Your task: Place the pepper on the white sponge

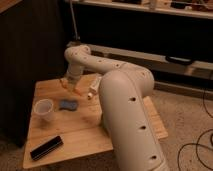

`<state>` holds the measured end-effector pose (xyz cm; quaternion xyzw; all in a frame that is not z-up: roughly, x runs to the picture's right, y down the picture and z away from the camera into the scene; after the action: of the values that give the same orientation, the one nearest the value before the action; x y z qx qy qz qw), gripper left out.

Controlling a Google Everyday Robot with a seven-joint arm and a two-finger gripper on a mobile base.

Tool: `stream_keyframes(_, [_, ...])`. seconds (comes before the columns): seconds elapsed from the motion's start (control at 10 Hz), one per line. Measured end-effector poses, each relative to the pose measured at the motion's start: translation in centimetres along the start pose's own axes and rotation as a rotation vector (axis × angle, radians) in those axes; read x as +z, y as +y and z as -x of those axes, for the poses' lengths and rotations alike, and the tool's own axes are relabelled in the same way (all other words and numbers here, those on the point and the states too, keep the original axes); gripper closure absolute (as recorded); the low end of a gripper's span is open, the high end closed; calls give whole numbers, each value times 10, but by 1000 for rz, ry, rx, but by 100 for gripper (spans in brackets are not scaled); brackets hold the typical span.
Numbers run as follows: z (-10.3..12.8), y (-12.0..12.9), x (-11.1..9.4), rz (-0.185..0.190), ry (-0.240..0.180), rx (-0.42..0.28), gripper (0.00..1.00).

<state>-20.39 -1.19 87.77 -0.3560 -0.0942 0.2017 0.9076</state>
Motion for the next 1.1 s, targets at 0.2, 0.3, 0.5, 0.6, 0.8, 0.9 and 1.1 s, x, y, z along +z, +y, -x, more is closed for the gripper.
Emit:
stream_keyframes(0.2, [7,8,7,9,-21,-32,100])
stream_keyframes(0.3, [9,10,8,11,-25,-39,100])
stream_keyframes(0.5, [14,13,14,16,-27,-58,100])
stream_keyframes(0.6, [18,16,18,22,-22,-67,100])
stream_keyframes(0.8, [22,23,29,40,5,-82,100])
stream_keyframes(0.9, [22,24,34,46,14,-84,100])
stream_keyframes(1.1, [18,28,45,63,33,-88,100])
